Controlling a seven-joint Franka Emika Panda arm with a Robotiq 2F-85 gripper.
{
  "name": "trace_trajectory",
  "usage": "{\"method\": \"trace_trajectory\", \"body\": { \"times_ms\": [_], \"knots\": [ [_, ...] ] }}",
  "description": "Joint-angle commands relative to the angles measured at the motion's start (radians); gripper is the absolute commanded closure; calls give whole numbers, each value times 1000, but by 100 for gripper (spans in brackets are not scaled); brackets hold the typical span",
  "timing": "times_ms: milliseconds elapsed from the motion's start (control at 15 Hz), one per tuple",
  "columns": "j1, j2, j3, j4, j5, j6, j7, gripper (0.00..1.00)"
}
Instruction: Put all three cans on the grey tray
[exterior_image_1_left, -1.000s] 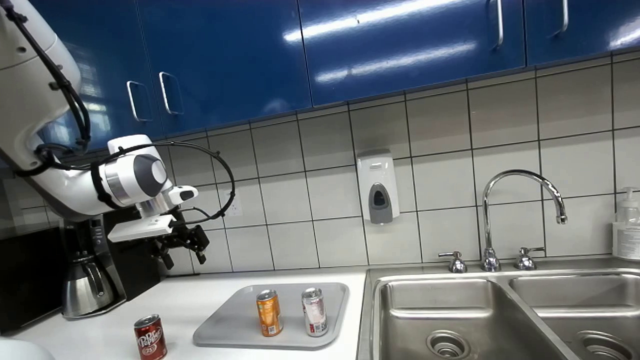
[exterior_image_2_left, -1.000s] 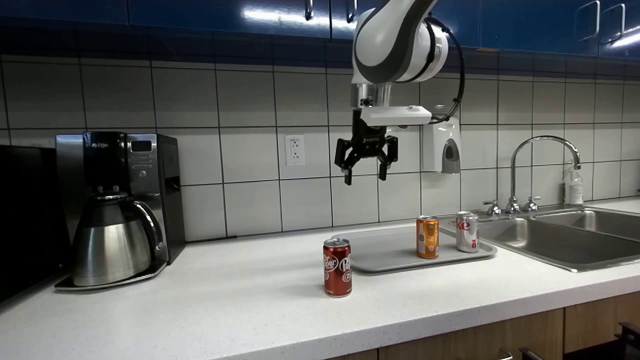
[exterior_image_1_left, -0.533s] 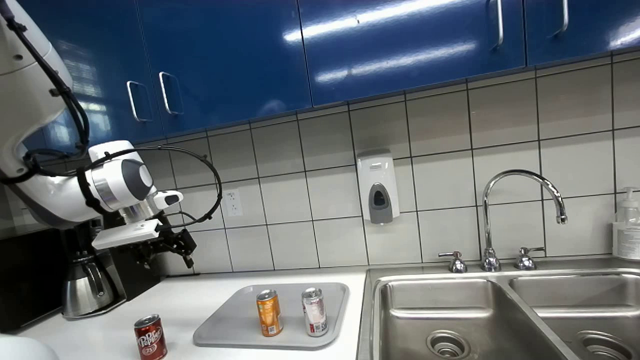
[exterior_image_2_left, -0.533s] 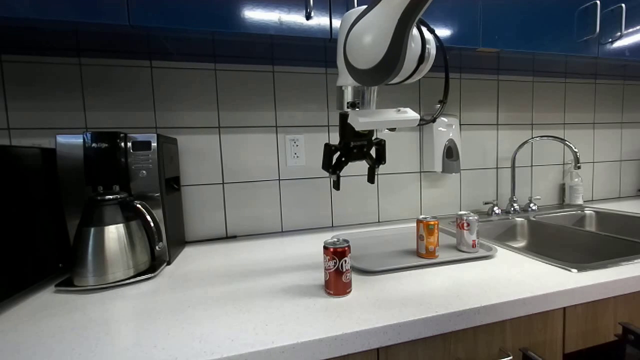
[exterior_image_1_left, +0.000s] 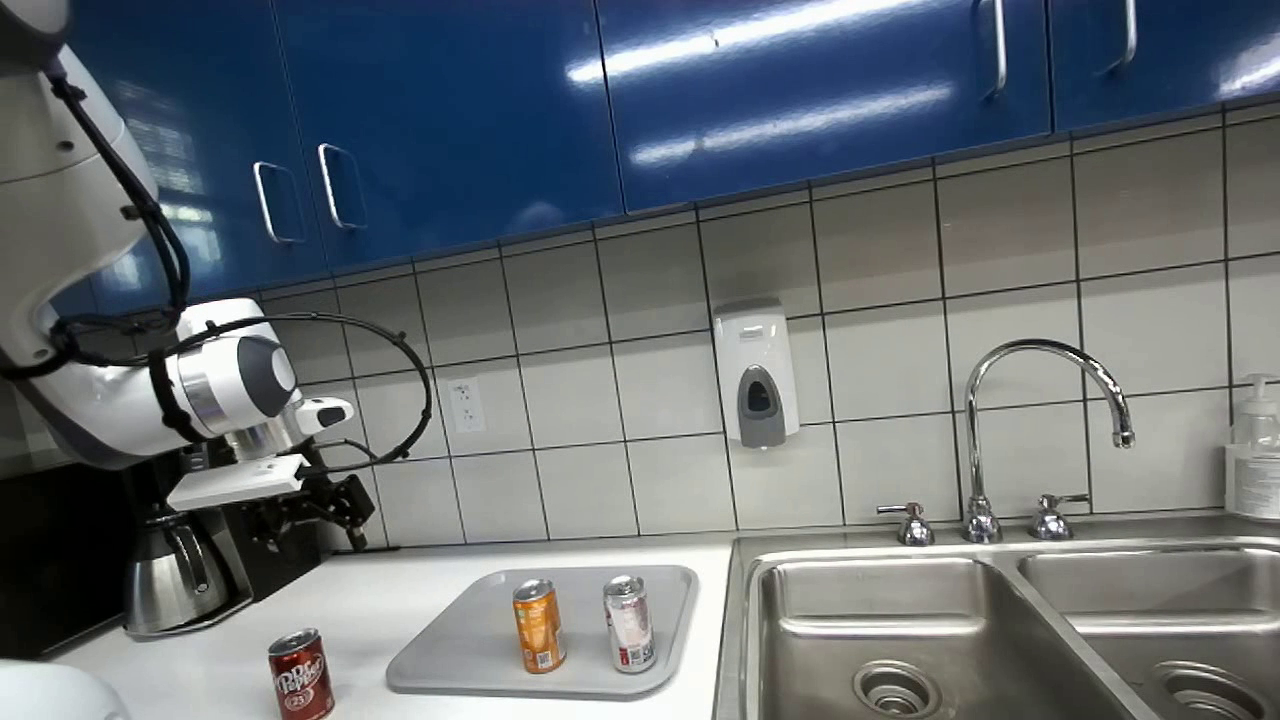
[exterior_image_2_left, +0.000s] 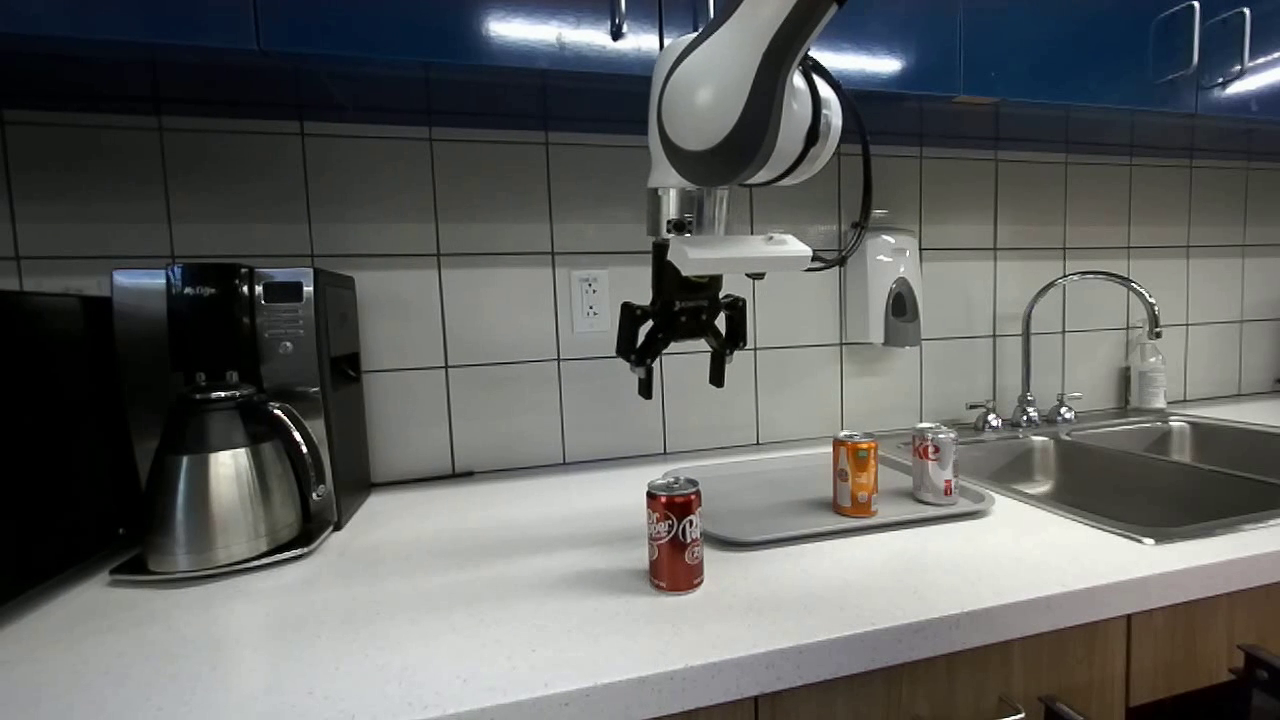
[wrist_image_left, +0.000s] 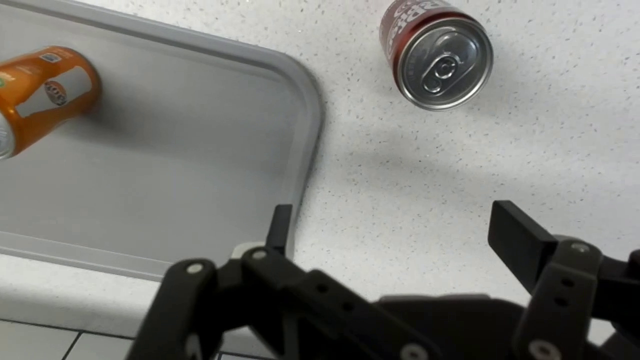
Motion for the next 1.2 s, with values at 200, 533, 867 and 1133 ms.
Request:
{"method": "trace_trajectory", "body": {
  "times_ms": [200, 533, 867, 1133],
  "knots": [
    [35, 50, 5, 42, 27, -29, -21, 0],
    [58, 81, 12, 36, 44, -34, -51, 0],
    [74, 115, 14, 31, 80, -34, -83, 0],
    [71, 131, 6, 22, 90, -34, -92, 0]
  ]
}}
